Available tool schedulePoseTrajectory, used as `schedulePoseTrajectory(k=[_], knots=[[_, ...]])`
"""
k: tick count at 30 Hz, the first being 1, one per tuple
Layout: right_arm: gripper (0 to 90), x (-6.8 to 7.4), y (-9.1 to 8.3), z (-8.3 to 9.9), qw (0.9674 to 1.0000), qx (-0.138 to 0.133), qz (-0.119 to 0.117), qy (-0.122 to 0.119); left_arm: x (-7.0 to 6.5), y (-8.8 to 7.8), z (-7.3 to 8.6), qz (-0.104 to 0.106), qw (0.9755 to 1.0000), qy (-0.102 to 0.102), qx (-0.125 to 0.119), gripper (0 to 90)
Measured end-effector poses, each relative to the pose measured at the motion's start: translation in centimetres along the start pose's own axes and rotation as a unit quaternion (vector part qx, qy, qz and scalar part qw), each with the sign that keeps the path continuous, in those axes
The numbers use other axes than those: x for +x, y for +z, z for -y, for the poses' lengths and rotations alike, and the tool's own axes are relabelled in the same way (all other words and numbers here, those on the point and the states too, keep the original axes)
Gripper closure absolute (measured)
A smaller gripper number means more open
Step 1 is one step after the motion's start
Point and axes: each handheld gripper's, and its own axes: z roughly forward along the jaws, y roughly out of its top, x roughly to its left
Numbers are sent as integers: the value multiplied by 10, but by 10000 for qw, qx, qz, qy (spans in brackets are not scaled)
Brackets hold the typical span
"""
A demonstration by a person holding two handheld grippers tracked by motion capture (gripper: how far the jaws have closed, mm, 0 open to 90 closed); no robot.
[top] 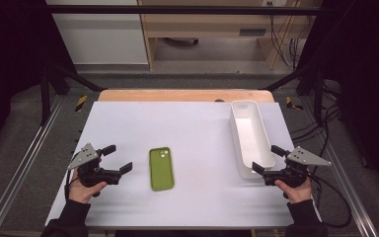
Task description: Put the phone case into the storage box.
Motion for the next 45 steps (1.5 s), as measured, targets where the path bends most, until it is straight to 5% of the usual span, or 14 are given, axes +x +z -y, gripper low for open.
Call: schedulePoseTrajectory(k=[24,45], knots=[[6,1,-3,-2,10000,-45,-9,-47,-11,8,-10,85,9999,54,83,24],[6,1,-1,-1,10000,28,-10,-89,-32,39,-22,335,9971,253,629,32]])
